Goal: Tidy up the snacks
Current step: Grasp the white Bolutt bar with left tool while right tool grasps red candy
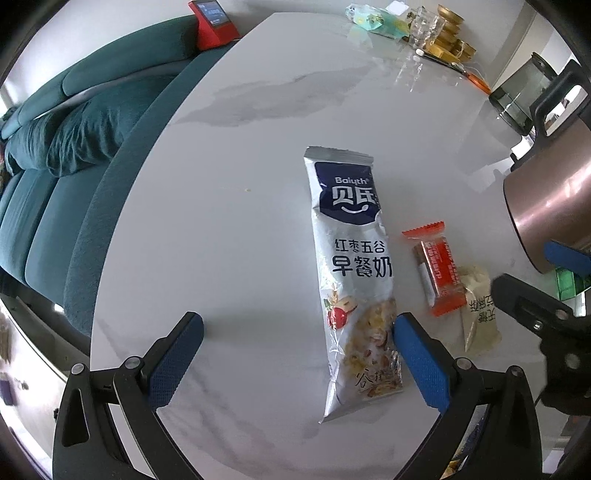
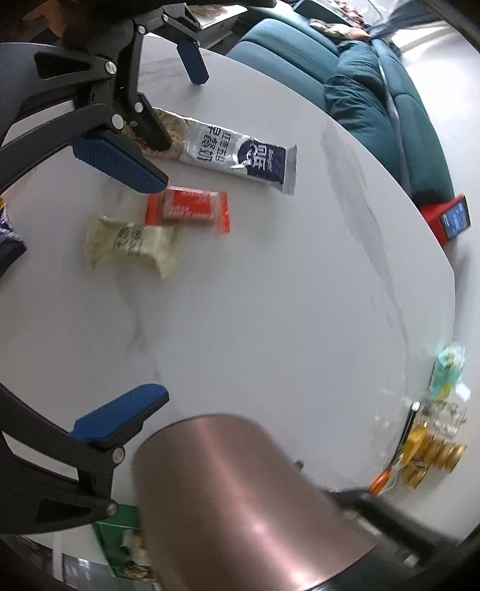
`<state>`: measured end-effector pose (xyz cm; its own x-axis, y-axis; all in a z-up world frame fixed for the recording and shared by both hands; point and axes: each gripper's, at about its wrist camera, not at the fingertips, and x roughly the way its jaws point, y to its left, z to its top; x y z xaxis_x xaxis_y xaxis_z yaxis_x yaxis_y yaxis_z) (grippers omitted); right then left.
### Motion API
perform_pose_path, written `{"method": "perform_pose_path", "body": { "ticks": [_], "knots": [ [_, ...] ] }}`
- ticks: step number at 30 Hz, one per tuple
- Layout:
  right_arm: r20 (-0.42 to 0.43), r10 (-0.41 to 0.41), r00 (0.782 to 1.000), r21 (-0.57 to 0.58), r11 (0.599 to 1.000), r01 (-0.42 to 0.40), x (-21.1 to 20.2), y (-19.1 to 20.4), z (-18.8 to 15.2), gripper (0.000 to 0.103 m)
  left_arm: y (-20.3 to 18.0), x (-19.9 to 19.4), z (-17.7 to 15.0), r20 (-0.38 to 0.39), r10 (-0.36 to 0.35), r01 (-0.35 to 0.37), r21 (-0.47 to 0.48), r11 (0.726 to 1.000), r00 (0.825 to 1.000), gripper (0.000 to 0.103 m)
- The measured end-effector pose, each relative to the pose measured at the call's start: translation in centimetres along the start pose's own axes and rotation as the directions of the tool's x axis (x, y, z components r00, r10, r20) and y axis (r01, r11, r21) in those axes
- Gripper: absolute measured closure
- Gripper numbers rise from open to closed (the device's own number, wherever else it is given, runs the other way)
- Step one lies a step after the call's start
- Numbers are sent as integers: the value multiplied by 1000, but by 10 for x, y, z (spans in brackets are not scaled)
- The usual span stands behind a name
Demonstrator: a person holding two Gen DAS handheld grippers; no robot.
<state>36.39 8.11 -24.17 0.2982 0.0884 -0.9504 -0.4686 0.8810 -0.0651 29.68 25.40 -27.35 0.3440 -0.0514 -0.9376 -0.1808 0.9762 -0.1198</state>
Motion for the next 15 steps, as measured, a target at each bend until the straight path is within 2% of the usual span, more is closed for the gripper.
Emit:
{"method": "perform_pose_path", "body": {
  "ticks": [10, 15],
  "knots": [
    [-46, 23, 999, -46, 999, -25, 18, 20, 11, 0, 21, -1, -5, -3, 31, -31, -19, 999, 1000, 4],
    [-65, 34, 997, -27, 999, -36, 26, 21, 12, 0, 29, -1, -6, -29, 44, -44, -14, 999, 999, 4]
  ]
}}
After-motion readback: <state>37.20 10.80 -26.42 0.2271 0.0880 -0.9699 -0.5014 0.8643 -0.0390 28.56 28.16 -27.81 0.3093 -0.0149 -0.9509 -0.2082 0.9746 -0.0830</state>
